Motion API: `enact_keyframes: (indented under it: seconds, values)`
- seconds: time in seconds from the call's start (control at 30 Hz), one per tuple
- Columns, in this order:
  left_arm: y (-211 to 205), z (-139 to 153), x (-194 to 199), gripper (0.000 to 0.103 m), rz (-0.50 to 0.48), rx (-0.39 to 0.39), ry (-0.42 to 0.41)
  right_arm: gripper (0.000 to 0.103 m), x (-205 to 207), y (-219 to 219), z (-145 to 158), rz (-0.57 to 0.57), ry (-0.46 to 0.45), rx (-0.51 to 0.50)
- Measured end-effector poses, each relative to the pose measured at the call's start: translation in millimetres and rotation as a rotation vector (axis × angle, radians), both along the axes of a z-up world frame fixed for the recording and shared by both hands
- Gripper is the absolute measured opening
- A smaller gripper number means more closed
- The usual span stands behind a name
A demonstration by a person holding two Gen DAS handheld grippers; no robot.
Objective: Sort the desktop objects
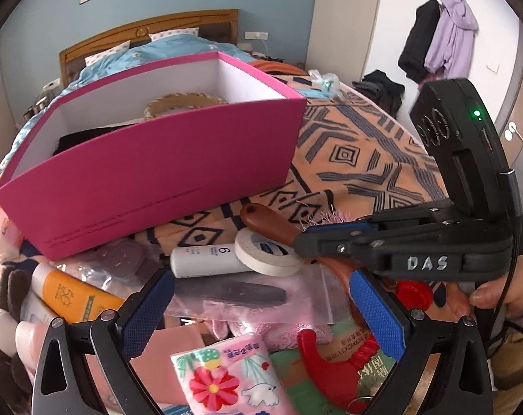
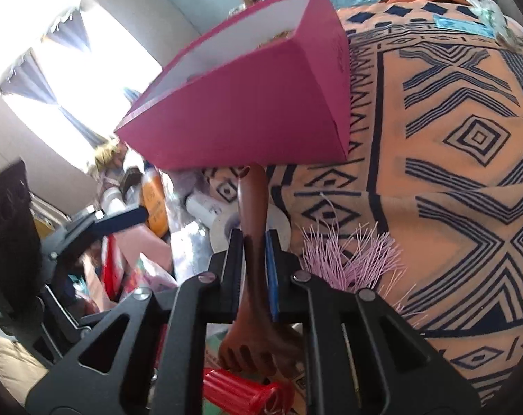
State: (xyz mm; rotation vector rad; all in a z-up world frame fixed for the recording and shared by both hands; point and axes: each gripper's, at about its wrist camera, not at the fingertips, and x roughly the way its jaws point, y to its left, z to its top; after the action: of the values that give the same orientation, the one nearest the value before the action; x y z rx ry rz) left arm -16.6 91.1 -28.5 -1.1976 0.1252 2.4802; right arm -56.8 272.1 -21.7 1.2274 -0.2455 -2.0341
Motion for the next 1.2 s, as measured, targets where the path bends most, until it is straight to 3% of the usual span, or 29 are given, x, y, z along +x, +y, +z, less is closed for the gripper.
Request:
enact_keyframes:
  seconds: [0.17,0.33,0.7,0.97,1.03,1.2]
  values:
    - [-7,-5,-3,0.101,0.015,0.015,-0.027,0.020,-1,-12,-4,0.060,0.006,0.115]
    - [-11,-2,-3,0.101,0.017,0.022,-0.030,0.017,-1,-18,-1,0.110,0.047,0.181]
    - [7,12,-12,0.101,-0.106,0.113,-0.018,0.016,16,4,42,0.090,0.150,0.053]
    - [14,23,-23,0.077,-0.152,0.161,-0.009,0.015,22,2,74,0.085,0.230,-0.019]
    - [12,28,-26,0.064,-0.151,0.164,0.003,0.015,23,-1,81,0.091,0.252,-0.025]
    - [6,34,-32,0.048,-0.148,0.192,0.007,0.014,19,-8,91,0.102,0.273,-0.049]
